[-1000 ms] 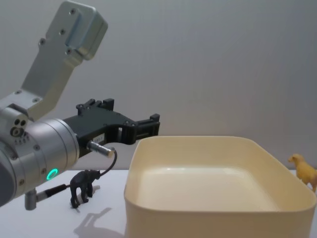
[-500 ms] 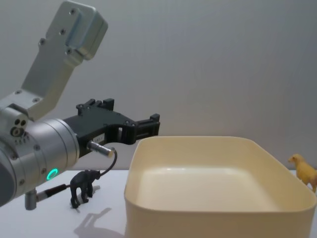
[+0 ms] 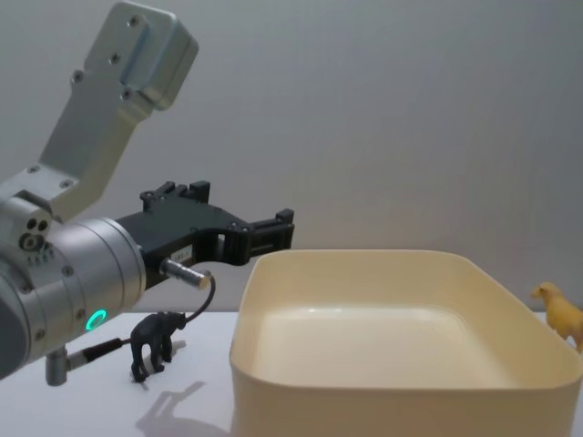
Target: Pick up the toy alternately with two hands and place it into the central storage box.
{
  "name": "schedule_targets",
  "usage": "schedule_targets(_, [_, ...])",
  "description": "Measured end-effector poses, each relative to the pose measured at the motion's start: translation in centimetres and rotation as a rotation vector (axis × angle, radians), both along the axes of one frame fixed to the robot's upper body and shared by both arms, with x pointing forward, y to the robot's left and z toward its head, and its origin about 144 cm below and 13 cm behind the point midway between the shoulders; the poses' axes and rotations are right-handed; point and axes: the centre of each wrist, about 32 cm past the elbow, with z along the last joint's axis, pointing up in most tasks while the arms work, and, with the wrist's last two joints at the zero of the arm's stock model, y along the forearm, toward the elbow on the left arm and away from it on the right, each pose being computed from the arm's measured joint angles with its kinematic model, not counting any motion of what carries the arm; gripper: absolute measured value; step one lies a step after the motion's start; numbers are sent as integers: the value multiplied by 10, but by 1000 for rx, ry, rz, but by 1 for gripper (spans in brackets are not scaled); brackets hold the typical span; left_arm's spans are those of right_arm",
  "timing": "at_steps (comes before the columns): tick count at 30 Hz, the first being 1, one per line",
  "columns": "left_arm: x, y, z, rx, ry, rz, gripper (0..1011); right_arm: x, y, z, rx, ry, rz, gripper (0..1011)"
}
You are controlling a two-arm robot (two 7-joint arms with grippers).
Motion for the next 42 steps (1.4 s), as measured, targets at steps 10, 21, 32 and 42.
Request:
schedule_targets(10, [0, 0, 0, 0, 0, 0, 1001, -21, -10, 18, -16, -62, 88, 275])
schedule_targets(21, [0, 0, 0, 0, 0, 0, 1001, -18, -1, 47, 26, -135, 239, 275])
schedule_targets(32, [0, 0, 0, 0, 0, 0, 1001, 17, 32, 74, 131, -177, 384, 275])
schedule_targets(42, [0, 0, 0, 0, 0, 0, 1001, 62, 73, 94, 250, -147, 488, 386])
